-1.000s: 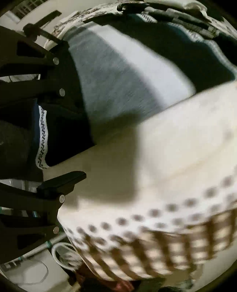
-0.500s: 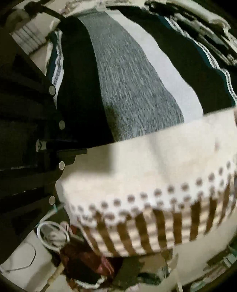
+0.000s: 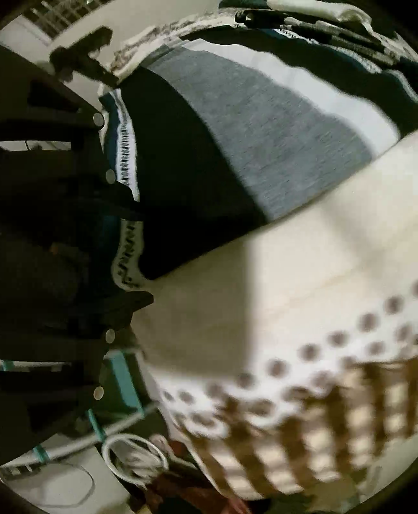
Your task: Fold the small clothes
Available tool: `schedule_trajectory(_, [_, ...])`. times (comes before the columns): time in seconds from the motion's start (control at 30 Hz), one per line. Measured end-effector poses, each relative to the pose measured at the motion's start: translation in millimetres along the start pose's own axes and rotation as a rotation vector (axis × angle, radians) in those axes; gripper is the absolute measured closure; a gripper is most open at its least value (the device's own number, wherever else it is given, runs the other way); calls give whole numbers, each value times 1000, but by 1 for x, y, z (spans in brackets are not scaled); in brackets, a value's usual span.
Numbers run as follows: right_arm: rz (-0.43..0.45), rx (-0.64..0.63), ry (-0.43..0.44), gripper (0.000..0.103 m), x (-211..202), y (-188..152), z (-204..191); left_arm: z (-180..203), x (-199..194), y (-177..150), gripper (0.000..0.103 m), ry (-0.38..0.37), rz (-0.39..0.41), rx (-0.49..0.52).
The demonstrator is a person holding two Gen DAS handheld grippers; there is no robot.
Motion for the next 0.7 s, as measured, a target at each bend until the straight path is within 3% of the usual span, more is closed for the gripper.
schedule_trajectory(0.07, [-27,12,10,55,13,-5,-2,9,7,-2,61,47,14,27])
schedule_trajectory(0.1, [-22,10,-3,55,15,-5,-2,13,9,-2,70,83,26,37])
schedule_trajectory(0.13, [-13,4,-11,56,21,5,-4,15,10,-2,102,109,29,41])
schedule_trajectory(0.17, [-2,-4,-31,64,21,5,-9,17,10,-2,103,119,22,37])
schedule_trajectory(0.2, [15,-12,-47,82,19,2,-13,20,10,-4,103,123,24,28])
schedule_trajectory(0.27, [31,-39,-64,93,11,-4,-28,22,2,-7,103,125,36,1])
schedule_trajectory(0.4, [66,-50,-113,95,-8,-19,-41,27,-17,-20,103,147,41,22])
schedule_trajectory(0.57, [85,-38,-172,95,-28,-27,-33,15,5,-21,103,247,-22,48])
schedule_trajectory(0.7, [35,-34,-184,93,-8,-10,-31,1,9,-10,102,179,-25,22])
Point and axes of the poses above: each gripper's, at about its wrist camera, not at the fingertips, and x roughly the way its jaws point, z to its right, y to its top, the point moved 1 cm from there along x, roughly the way its jaws point, and after that the axes turned 1 degree about -y, right-handed, at the moved point
